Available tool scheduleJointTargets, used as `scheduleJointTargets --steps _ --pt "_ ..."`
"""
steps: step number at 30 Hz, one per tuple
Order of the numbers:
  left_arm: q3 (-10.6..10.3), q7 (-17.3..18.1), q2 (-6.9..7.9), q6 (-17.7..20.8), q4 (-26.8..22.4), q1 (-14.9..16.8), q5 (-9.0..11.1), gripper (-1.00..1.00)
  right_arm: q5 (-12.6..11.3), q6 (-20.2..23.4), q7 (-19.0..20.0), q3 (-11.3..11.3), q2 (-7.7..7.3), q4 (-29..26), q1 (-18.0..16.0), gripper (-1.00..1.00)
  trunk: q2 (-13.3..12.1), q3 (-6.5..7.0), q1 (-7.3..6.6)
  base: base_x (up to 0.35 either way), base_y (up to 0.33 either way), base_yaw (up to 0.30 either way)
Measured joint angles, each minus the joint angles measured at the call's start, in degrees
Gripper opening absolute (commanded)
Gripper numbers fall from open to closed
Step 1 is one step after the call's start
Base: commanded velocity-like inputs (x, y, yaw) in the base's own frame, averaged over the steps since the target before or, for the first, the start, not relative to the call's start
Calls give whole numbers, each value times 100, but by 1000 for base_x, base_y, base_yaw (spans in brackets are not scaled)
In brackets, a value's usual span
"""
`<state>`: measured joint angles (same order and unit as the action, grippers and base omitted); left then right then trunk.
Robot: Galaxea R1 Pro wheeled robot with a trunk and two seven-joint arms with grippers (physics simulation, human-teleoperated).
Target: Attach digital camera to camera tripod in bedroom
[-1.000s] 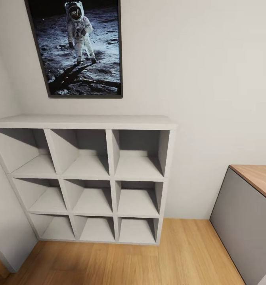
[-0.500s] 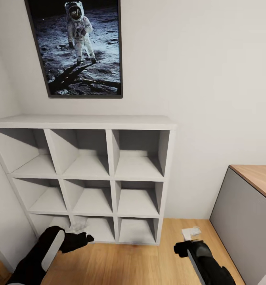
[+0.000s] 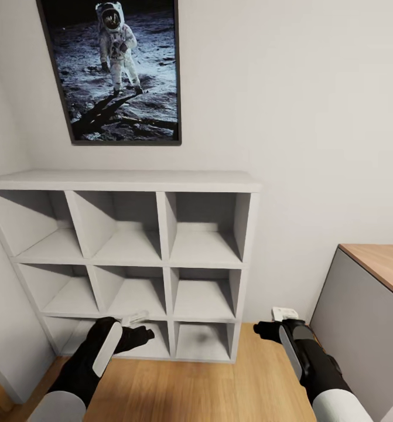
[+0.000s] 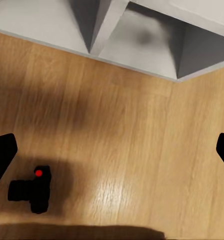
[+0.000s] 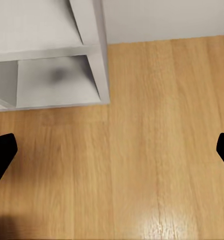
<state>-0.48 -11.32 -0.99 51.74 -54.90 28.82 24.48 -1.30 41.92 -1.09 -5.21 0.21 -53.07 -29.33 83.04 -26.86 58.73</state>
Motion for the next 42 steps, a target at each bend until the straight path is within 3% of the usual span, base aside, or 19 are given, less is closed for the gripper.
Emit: scheduleJointTargets --steps 11,17,42 --pt "-6 -249 -261 -164 21 15 8 100 85 63 63 -22 -52 24 -34 100 0 0 0 0 0 0" --pt "-1 -253 -285 -170 27 14 5 100 86 68 79 -22 -63 23 -34 100 0 0 0 0 0 0" --pt "62 -198 -250 -154 72 12 90 100 102 0 146 -64 -74 10 -50 100 1001 -449 549 0 0 0"
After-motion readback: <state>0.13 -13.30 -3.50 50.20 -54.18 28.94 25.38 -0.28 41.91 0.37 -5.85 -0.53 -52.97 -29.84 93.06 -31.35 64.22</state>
